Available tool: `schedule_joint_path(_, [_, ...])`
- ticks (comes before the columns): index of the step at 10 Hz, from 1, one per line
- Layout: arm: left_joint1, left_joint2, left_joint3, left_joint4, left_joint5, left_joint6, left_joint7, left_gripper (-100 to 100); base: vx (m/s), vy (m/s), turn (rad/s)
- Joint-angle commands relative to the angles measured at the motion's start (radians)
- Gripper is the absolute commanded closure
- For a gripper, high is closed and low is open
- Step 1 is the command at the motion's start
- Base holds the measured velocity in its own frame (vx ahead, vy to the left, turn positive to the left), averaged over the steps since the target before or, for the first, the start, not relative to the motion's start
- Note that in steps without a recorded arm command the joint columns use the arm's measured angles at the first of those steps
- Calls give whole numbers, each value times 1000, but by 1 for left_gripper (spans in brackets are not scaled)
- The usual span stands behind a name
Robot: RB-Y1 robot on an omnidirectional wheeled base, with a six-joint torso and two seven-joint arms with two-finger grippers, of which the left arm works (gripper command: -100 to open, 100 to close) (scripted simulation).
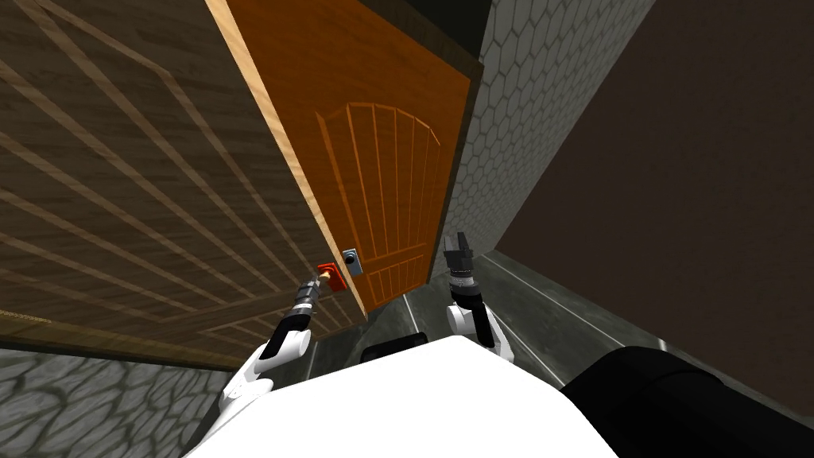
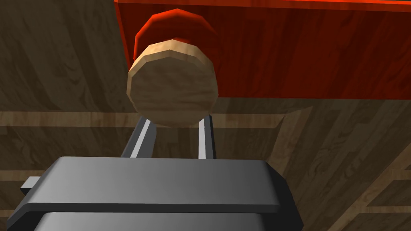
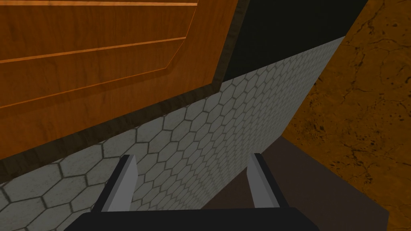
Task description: Pull the door open
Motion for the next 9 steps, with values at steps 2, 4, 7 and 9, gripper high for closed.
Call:
schedule_joint_path(2, [4, -2, -2, 3, 0, 2, 0, 100, -16, 5, 8])
schedule_joint_path(4, [13, 4, -3, -3, 1, 4, 3, -100, -61, 1, 21])
schedule_joint_path(7, [22, 9, -17, -21, 1, 8, 11, -100, -192, -20, 3])
schedule_joint_path(9, [26, 12, -36, -42, 1, 11, 19, -100, -212, -35, -37])
